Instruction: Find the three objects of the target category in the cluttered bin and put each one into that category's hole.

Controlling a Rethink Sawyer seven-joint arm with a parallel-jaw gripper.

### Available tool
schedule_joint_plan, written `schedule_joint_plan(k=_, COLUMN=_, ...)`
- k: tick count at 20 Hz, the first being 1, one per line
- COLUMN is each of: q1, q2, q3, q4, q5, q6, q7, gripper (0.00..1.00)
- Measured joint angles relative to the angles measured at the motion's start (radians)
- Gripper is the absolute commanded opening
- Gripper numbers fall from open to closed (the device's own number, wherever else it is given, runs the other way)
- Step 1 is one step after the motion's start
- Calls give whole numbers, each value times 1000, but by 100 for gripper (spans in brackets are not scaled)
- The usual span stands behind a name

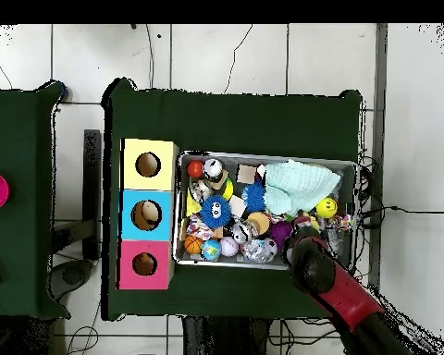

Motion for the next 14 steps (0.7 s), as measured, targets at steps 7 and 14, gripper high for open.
schedule_joint_plan(k=7, q1=-45, q2=42, q3=22, q4=0, q5=-36, q6=-62, q7=0, gripper=100)
schedule_joint_plan(k=14, q1=-46, q2=49, q3=23, q4=-1, q5=-56, q6=-82, q7=0, gripper=0)
